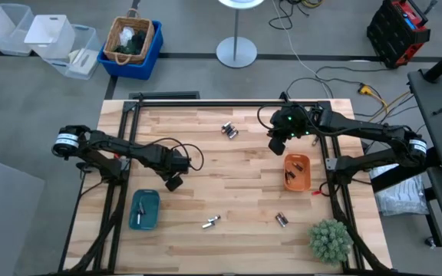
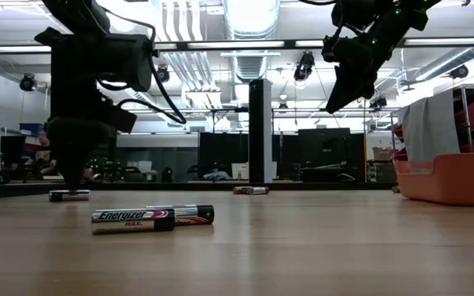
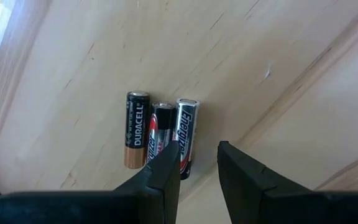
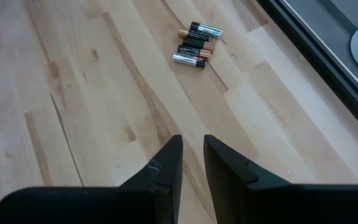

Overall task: Sort batteries
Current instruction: Put the silver battery into the blue bin

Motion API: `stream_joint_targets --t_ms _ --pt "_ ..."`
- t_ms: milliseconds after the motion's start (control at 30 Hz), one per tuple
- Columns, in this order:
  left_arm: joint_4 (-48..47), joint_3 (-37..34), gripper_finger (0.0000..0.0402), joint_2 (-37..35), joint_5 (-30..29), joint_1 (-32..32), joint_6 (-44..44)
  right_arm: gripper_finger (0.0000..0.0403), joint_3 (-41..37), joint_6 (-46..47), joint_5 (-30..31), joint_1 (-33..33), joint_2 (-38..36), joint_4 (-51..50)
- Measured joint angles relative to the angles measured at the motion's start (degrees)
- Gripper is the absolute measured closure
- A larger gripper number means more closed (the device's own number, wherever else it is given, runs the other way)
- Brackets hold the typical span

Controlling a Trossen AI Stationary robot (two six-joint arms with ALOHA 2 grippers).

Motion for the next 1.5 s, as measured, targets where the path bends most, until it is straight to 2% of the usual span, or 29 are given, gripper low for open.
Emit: stream_joint_targets --t_ms 1500 --pt "0.6 -1.4 0.0314 0.0 -0.1 -0.2 -0.3 0.0344 0.0 0.1 0.0 0.0 0.0 0.0"
